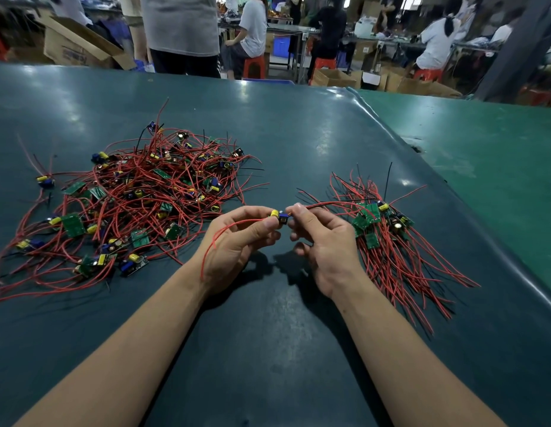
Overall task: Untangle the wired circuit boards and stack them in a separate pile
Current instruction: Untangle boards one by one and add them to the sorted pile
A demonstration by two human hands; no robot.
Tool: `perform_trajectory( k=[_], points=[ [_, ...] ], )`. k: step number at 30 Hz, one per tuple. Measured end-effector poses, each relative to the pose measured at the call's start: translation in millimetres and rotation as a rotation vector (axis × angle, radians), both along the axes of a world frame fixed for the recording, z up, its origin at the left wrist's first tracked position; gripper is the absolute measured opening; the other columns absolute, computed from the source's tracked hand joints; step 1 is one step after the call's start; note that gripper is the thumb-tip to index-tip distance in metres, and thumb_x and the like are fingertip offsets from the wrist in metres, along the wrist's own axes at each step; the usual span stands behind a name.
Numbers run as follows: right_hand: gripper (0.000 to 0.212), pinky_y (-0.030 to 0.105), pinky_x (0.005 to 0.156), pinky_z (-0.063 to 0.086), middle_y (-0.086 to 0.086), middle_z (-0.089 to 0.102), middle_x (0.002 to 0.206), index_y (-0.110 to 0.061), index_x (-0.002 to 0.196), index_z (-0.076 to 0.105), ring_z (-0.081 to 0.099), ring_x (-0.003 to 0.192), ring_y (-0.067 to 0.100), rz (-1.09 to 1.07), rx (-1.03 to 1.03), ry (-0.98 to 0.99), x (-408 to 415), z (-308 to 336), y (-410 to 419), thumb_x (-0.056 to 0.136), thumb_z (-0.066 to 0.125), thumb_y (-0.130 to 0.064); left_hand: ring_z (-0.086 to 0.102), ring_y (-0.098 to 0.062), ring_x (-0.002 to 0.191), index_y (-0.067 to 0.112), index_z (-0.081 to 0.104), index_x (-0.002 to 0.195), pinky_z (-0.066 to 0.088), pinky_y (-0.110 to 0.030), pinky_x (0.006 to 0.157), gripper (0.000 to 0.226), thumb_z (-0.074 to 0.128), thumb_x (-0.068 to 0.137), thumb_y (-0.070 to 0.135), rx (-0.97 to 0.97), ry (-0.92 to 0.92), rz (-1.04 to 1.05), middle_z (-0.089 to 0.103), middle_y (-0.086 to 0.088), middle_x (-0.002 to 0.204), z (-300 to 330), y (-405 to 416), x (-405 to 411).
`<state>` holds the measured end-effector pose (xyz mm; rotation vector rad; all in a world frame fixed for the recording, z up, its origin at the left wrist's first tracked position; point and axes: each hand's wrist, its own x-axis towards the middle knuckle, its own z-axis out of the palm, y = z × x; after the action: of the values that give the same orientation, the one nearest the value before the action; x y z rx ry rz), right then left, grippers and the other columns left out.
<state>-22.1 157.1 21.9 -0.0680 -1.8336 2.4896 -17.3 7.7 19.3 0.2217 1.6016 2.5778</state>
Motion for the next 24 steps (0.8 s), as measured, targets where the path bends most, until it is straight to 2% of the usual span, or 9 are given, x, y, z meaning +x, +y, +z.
perform_trajectory(
  k=[6,12,18,24],
  points=[
    [0.024,0.017,0.037,0.032,-0.001,0.064,0.064,-0.014,0.072,0.076,0.049,0.047,0.005,-0.181,-0.146,0.013,-5,6,8,0.093,0.065,-0.016,0.065,-0.017,0.067,0.014,0.073,0.076,0.055,-0.023,0.070,0.010,0.070,0.071,0.007,0.028,0.015,0.044,0.070,-0.006,0.077,0,1,1],
    [0.042,0.016,0.035,0.025,-0.005,0.047,0.047,-0.015,0.058,0.063,0.034,0.037,0.005,-0.159,-0.220,-0.055,-8,7,8,0.099,0.056,-0.022,0.064,-0.017,0.067,0.012,0.076,0.079,0.055,-0.024,0.071,0.011,0.071,0.070,0.007,0.027,0.067,0.058,0.071,-0.008,0.078,1,1,3],
    [0.027,0.016,0.036,0.026,-0.004,0.056,0.057,-0.008,0.078,0.069,0.039,0.040,0.004,-0.170,-0.330,-0.028,-9,9,15,0.098,0.057,-0.021,0.064,-0.018,0.064,0.012,0.076,0.076,0.055,-0.024,0.070,0.011,0.070,0.069,0.005,0.028,0.037,0.038,0.070,-0.009,0.075,2,1,3],
    [0.044,0.014,0.031,0.017,-0.006,0.040,0.045,-0.017,0.056,0.052,0.026,0.031,0.004,-0.176,-0.483,-0.113,-12,10,18,0.099,0.054,-0.027,0.065,-0.018,0.066,0.011,0.076,0.078,0.056,-0.025,0.070,0.011,0.069,0.071,0.006,0.001,0.053,0.019,0.071,-0.010,0.077,1,0,3]
  ],
)
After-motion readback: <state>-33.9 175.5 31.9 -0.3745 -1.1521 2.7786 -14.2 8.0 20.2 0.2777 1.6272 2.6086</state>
